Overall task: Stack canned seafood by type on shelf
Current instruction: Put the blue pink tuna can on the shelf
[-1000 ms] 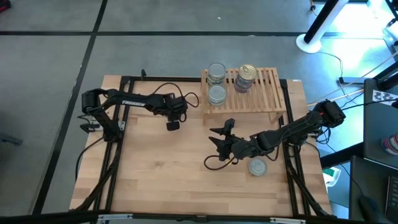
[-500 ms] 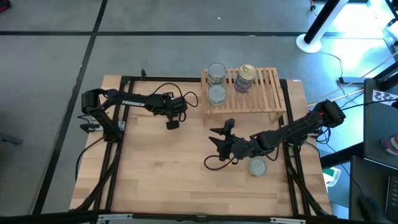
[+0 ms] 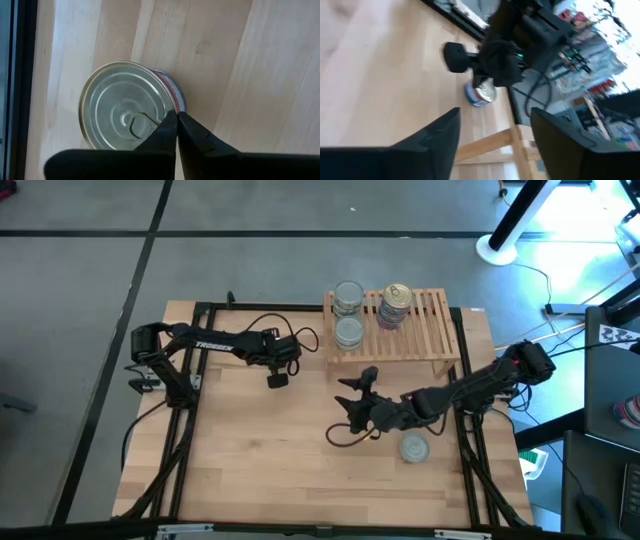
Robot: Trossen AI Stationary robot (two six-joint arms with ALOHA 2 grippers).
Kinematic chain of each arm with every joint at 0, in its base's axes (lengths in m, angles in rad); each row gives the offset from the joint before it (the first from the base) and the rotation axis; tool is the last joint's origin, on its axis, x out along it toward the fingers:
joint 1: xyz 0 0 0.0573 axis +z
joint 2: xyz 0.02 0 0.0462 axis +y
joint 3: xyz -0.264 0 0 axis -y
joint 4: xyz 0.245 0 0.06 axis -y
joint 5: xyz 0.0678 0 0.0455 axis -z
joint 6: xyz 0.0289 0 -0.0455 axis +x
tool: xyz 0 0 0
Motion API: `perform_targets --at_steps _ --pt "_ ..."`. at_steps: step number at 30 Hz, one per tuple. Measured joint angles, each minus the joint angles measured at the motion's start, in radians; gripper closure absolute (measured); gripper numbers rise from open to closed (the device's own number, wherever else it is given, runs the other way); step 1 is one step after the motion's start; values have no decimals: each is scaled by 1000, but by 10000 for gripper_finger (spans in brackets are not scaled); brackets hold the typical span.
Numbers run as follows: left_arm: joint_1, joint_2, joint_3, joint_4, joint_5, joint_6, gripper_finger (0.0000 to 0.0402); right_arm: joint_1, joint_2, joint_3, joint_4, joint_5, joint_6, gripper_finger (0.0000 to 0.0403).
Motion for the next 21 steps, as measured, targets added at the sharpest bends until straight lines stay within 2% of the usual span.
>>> perform_targets --at_steps 4,9,15,21 --pt "0 0 0 0 2 0 397 -26 10 1 19 15 23 119" --pt "-4 1 0 0 1 0 397 -24 11 1 16 -120 29 83" --pt "-35 1 -1 -1 -17 -1 399 -25 26 1 -12 -306 64 77" --pt "-85 1 4 -5 -5 -37 400 -25 105 1 -19 -328 71 83"
